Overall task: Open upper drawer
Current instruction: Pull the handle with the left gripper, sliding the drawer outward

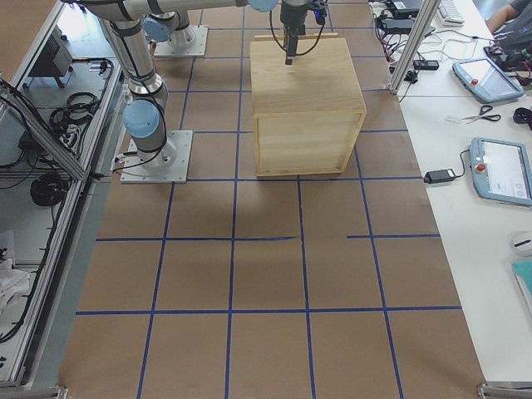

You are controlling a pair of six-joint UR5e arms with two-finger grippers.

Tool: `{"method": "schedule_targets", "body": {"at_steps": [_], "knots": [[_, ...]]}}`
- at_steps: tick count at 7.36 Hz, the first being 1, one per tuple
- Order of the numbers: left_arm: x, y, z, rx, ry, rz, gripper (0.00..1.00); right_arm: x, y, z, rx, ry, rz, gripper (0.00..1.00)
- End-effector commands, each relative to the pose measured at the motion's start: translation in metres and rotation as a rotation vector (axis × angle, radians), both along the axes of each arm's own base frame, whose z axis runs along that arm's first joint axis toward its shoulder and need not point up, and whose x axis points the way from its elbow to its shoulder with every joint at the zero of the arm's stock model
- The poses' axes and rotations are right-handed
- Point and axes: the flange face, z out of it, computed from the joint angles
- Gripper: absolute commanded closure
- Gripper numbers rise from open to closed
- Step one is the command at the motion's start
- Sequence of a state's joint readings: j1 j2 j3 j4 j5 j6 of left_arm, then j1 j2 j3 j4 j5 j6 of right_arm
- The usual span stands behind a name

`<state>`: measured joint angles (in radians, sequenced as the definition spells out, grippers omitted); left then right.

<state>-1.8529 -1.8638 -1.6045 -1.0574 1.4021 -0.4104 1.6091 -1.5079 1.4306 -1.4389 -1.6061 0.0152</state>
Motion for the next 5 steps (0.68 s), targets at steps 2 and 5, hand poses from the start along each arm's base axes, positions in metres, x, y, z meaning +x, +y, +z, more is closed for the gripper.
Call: {"method": "schedule_targets", "body": {"at_steps": [2,5], "knots": [[0.032,-0.011,0.007,-0.01,-0.026,0.012,0.0,0.0,0.0,0.0,-0.001,0.0,0.0,0.0],[0.074,-0.014,0.019,0.02,-0.053,-0.023,0.0,0.0,0.0,0.0,-0.001,0.0,0.0,0.0]]}}
